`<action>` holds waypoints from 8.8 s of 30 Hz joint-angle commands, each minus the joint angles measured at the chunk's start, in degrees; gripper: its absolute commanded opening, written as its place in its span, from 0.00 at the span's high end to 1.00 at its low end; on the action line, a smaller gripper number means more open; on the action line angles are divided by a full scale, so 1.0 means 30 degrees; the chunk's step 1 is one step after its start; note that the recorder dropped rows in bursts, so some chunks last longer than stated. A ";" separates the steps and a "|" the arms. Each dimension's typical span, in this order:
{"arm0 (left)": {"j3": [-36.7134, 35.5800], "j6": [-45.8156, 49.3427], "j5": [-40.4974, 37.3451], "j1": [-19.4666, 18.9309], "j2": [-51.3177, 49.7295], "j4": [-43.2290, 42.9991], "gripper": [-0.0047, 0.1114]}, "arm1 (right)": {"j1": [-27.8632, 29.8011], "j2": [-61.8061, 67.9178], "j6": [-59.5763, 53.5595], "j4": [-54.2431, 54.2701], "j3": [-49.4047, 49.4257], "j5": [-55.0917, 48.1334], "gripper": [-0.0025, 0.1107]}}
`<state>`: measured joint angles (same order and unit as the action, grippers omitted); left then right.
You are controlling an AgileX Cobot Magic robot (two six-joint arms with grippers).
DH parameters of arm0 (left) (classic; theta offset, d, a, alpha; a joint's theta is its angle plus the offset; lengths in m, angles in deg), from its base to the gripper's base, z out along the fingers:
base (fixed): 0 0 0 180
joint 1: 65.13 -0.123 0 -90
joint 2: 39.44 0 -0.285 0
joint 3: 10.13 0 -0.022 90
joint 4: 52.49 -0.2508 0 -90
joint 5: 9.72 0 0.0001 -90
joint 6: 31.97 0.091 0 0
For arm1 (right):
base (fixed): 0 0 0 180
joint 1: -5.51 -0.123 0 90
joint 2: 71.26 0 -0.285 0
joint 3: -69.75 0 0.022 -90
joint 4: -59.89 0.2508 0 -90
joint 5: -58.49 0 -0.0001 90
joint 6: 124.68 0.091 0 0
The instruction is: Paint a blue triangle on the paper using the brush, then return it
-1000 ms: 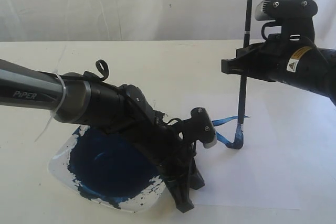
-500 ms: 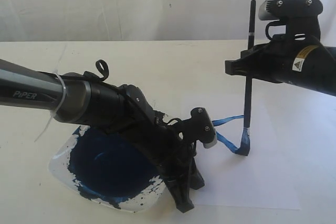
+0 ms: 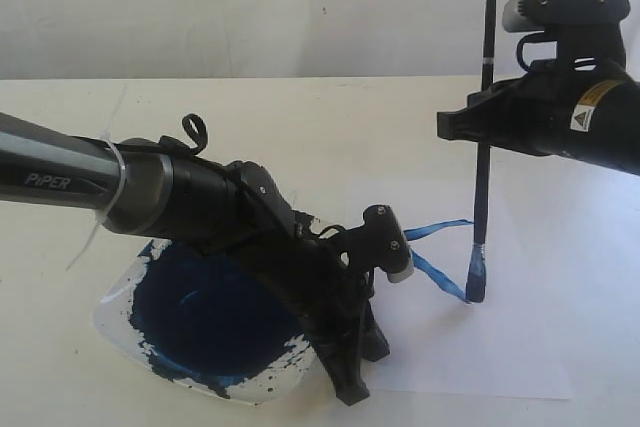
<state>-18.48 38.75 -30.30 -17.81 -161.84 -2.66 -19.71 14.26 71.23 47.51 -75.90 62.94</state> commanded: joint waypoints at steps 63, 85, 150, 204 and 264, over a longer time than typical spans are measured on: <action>-0.0028 -0.0005 -0.0522 0.0098 -0.0145 0.0175 0.96 | 0.3494 0.4537 -0.1780 0.1756 -0.0013 0.9664 0.98; -0.0028 -0.0005 -0.0477 0.0098 -0.0145 0.0175 0.96 | 0.3457 0.3124 0.0284 0.1664 0.0022 0.5183 0.98; -0.0028 -0.0005 -0.0442 0.0098 -0.0145 0.0175 0.96 | 0.1180 0.0011 0.1282 0.1667 0.0022 -0.1486 0.98; -0.0028 -0.0005 -0.0484 0.0098 -0.0145 0.0175 0.96 | 0.1182 -0.0157 0.0105 0.1556 0.0022 -0.0882 0.98; -0.0028 -0.0005 -0.0553 0.0098 -0.0145 0.0175 0.96 | 0.1182 0.0304 -0.0942 0.1603 0.0022 0.1043 0.98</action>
<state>-18.48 38.75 -30.30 -17.81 -161.84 -2.66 -16.21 16.05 69.29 52.44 -75.87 63.65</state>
